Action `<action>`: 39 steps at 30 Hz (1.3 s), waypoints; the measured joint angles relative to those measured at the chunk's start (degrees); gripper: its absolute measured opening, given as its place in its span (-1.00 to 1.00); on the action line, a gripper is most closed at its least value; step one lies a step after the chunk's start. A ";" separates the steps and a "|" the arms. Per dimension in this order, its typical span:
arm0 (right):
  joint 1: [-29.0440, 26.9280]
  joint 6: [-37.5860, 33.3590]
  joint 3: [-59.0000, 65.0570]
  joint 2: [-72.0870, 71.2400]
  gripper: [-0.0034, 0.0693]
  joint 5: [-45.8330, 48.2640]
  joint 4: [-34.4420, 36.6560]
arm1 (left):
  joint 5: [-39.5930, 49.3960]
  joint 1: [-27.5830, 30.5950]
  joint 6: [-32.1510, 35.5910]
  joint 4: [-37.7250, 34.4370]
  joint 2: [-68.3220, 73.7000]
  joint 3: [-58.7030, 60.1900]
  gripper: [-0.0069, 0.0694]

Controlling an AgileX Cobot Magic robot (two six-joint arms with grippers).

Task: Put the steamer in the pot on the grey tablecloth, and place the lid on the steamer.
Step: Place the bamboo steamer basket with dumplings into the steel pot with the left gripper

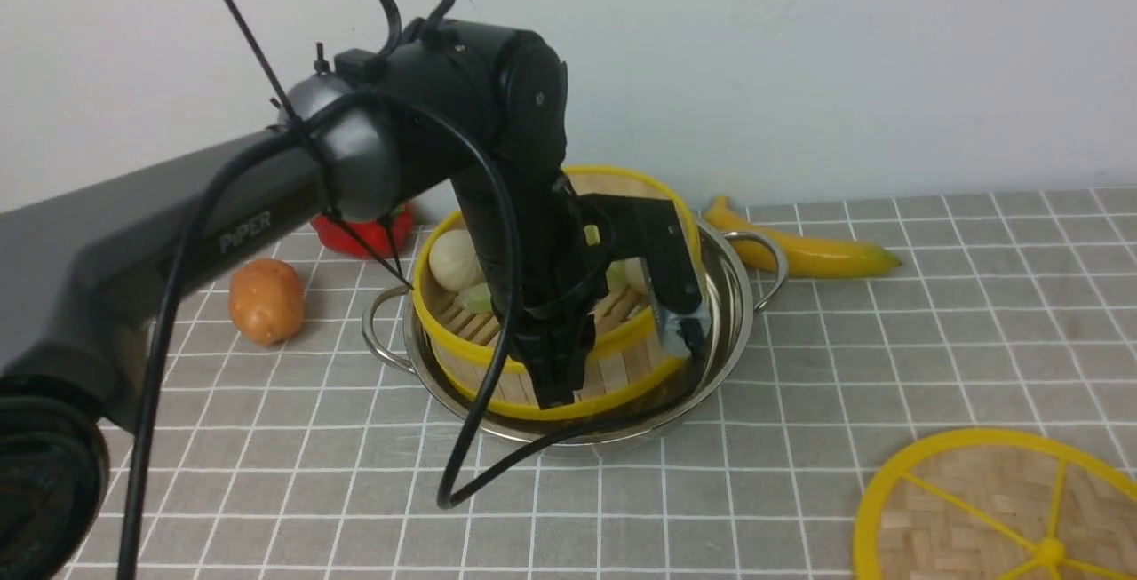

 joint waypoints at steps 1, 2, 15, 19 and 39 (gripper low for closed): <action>0.00 0.00 0.00 0.00 -0.24 0.00 0.00 | -0.14 0.01 0.00 0.00 0.16 0.00 -0.71; 0.00 0.00 0.00 0.00 -0.24 0.00 0.00 | -0.26 0.01 0.00 0.00 0.33 0.00 -0.71; 0.00 0.00 0.00 0.00 -0.24 0.00 0.00 | -4.32 -0.21 0.20 -0.26 2.42 -0.06 -0.71; 0.00 0.00 0.00 0.00 -0.24 0.00 0.00 | -4.37 -0.21 -0.27 -0.26 4.21 -0.06 -0.71; 0.00 0.02 0.00 0.00 -0.24 0.00 0.00 | -4.12 -0.57 -3.09 -0.14 5.03 -0.40 -0.12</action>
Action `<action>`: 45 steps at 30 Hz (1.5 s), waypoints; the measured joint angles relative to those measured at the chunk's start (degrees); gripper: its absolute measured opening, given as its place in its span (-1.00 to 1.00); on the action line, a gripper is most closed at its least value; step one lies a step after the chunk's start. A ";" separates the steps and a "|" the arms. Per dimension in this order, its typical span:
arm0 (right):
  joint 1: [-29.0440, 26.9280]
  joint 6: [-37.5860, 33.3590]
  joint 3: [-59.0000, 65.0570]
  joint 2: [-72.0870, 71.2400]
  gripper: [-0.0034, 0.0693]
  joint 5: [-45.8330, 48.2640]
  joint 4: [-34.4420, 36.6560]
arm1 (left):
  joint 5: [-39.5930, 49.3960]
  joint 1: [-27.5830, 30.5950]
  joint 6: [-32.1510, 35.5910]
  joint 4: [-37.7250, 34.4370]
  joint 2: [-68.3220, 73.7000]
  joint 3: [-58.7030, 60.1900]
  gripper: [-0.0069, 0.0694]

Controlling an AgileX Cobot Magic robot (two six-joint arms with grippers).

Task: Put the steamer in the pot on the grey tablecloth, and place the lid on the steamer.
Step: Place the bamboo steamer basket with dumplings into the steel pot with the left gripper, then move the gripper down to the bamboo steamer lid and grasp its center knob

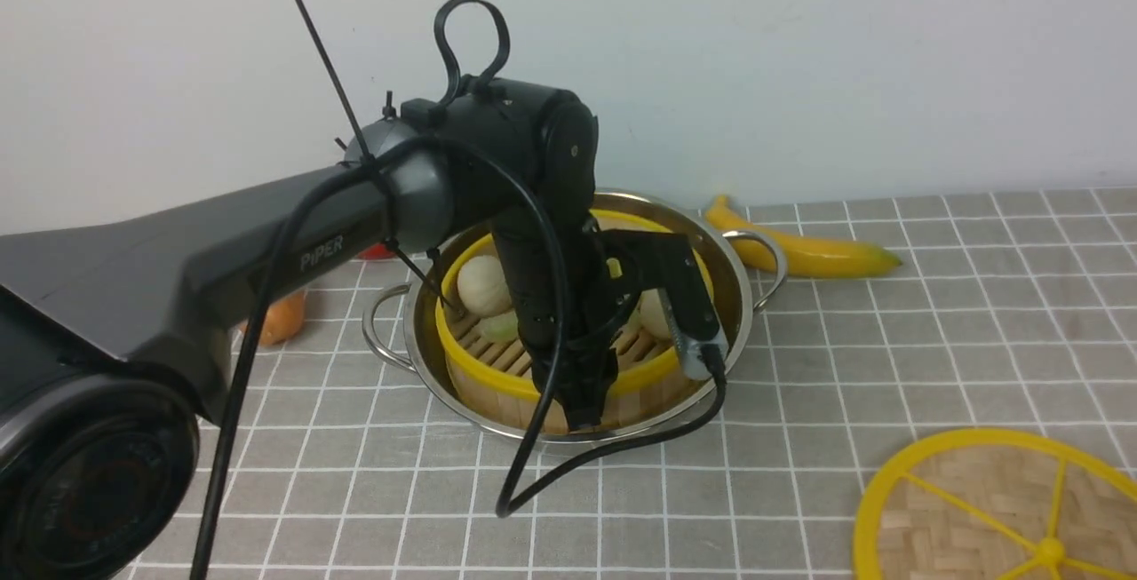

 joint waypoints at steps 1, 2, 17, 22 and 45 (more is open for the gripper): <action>0.00 0.00 0.00 0.00 -0.24 0.00 0.00 | 0.00 0.00 -0.57 0.05 0.00 -0.33 -0.01; 0.00 0.00 0.00 0.00 -0.24 0.00 0.00 | 0.35 0.00 -1.25 0.20 0.00 -0.96 0.09; 0.00 0.00 0.00 0.00 -0.24 0.00 0.00 | 2.68 0.74 -19.74 8.60 -4.16 -26.26 0.41; 0.00 0.00 0.00 0.00 -0.24 0.00 0.00 | 2.78 1.93 -30.97 15.71 -6.37 -33.01 0.15; 0.00 0.00 0.00 0.00 -0.24 0.00 0.00 | 1.21 2.00 -38.55 17.99 -11.11 -30.16 -0.41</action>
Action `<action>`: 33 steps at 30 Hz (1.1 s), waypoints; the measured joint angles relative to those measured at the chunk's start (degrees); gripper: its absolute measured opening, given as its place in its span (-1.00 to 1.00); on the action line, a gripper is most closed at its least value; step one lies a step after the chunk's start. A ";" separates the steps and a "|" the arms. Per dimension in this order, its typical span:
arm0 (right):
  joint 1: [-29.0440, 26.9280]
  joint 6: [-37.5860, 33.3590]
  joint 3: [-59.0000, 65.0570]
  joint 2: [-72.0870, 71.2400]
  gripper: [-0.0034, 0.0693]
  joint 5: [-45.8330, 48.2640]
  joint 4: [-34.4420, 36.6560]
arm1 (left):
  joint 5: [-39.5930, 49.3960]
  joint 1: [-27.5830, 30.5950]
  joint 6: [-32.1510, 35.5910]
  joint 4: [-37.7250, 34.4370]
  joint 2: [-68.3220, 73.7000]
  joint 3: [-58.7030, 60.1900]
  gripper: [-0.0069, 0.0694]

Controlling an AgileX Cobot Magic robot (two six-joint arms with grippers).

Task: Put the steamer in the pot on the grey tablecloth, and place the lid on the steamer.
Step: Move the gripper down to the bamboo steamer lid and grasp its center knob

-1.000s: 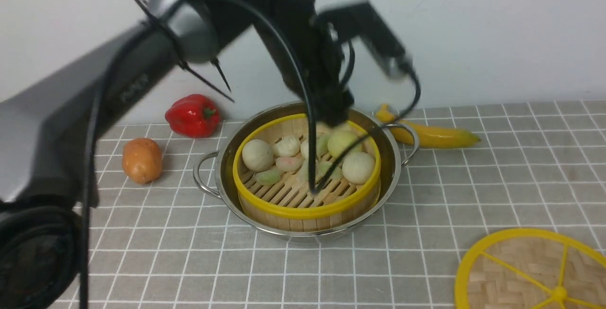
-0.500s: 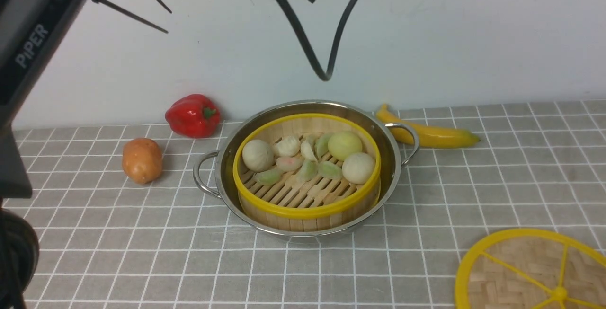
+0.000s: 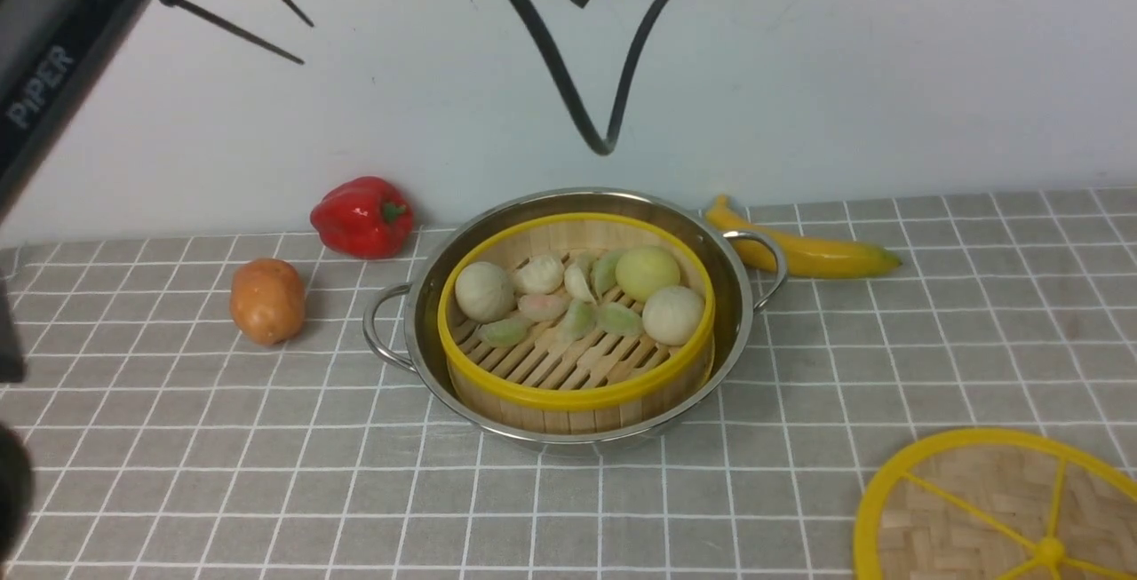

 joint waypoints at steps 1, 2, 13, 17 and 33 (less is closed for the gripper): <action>0.00 0.00 0.00 0.00 -0.24 0.00 0.00 | -1.09 0.00 -0.55 0.00 -2.03 3.12 -0.41; 0.00 0.00 0.00 0.00 -0.24 0.00 0.00 | -1.78 0.07 -0.79 0.00 -3.75 4.62 -0.41; 0.00 0.00 0.00 0.00 -0.24 0.00 0.00 | -48.14 15.92 -13.70 -1.02 -46.39 73.18 -0.33; 0.00 0.00 0.00 0.00 -0.24 0.00 0.00 | -56.52 25.30 -18.10 -1.20 -61.47 95.29 -0.32; 0.00 0.00 0.00 0.00 -0.24 0.00 0.00 | -47.17 35.06 -21.35 -1.47 -100.51 123.19 -0.24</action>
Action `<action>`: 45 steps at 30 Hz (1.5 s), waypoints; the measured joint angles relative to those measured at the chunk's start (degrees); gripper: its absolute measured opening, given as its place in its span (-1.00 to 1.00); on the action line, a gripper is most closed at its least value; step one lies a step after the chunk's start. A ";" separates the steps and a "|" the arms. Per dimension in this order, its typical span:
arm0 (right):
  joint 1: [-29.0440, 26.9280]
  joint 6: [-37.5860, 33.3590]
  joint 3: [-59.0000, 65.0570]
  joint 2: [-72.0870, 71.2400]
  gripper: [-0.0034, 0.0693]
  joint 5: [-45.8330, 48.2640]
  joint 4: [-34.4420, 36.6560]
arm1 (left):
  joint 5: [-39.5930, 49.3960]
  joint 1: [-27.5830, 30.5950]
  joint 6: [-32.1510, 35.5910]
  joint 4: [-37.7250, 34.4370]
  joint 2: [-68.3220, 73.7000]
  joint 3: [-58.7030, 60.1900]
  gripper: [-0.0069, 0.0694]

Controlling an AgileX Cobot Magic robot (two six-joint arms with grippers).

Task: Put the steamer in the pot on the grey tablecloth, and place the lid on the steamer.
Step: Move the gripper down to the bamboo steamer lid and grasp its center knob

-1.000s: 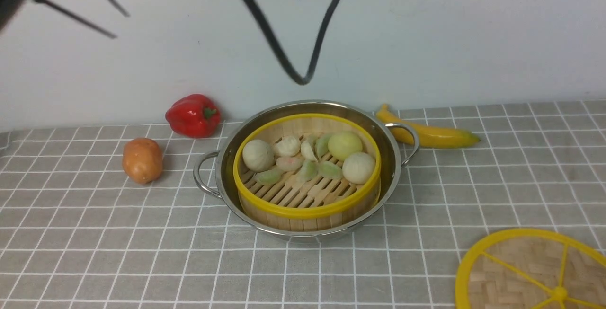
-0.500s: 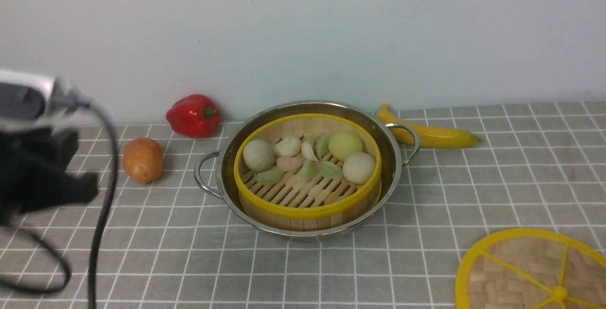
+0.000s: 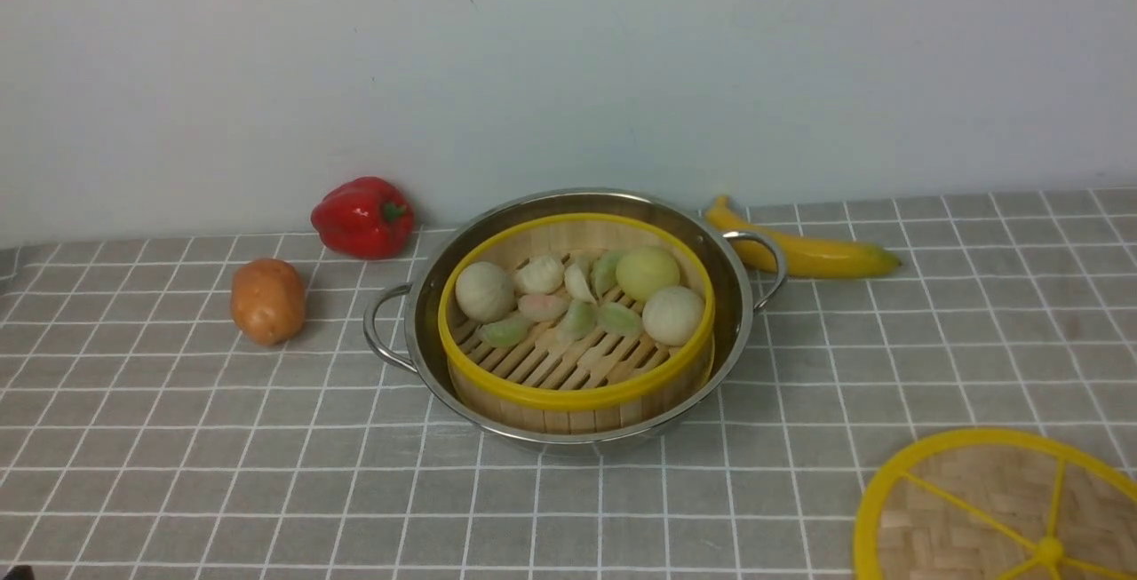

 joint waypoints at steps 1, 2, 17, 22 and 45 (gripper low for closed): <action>0.00 0.00 0.00 0.00 -0.24 0.00 0.00 | 0.26 0.00 0.00 0.00 -1.30 0.00 -0.24; 0.00 0.00 0.00 0.00 -0.24 0.00 0.00 | 0.60 0.00 0.00 0.00 -3.18 0.00 -0.24; 0.00 0.00 0.00 0.00 -0.24 -0.02 0.00 | 3.81 0.00 0.35 0.81 -9.06 0.80 -0.18; 0.00 0.00 0.00 0.00 -0.24 -0.02 0.00 | 2.76 0.00 0.35 -0.30 -9.11 2.88 -0.18; 0.00 0.00 0.00 0.00 -0.24 -0.02 0.00 | -0.52 0.00 15.93 -10.19 -9.13 5.17 -0.18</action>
